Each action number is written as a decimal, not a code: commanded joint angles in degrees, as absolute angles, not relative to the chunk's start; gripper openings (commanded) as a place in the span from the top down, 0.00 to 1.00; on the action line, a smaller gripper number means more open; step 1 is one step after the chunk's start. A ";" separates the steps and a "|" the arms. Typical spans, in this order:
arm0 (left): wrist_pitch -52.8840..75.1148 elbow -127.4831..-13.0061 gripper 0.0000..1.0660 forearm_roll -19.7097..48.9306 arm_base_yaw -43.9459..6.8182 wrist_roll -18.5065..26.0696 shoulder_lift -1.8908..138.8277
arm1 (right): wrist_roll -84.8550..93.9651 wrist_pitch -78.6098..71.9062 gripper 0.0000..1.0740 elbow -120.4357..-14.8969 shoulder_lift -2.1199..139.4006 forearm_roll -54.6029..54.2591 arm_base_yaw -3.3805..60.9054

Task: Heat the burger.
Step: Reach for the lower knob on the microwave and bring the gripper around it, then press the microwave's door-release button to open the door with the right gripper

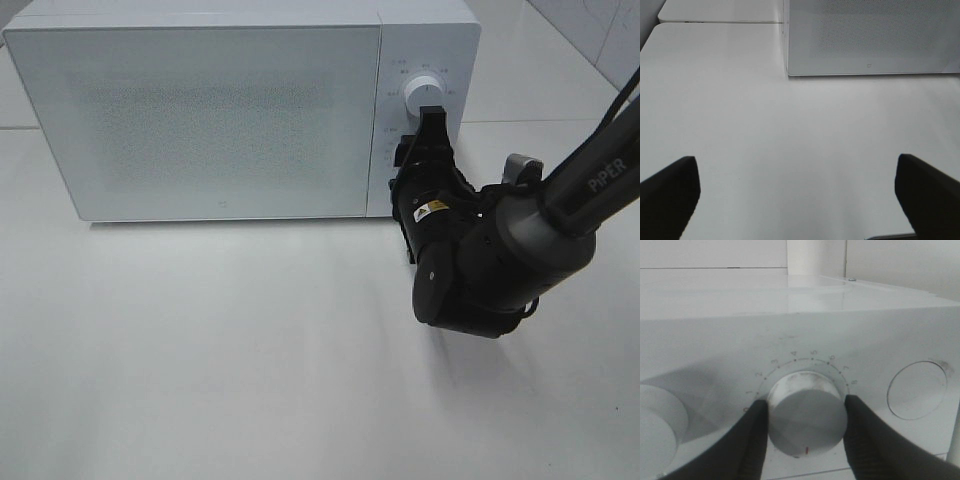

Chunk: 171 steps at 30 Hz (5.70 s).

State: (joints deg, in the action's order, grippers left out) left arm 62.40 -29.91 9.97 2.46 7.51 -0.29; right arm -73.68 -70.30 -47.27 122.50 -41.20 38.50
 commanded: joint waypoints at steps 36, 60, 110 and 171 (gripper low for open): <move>61.71 -29.85 0.08 10.20 2.58 7.39 -1.38 | -68.01 -76.20 0.37 -39.25 116.43 -36.73 39.65; 61.71 -29.85 0.08 10.20 2.58 7.39 -1.38 | -1.38 -44.12 0.37 -32.09 93.11 -35.18 37.36; 61.71 -29.85 0.08 10.26 2.58 7.39 -1.38 | 0.40 47.56 0.35 -38.96 43.14 0.00 22.75; 61.71 -29.85 0.08 10.26 2.58 7.39 -0.63 | 0.00 54.89 0.29 -28.30 -1.66 3.50 6.82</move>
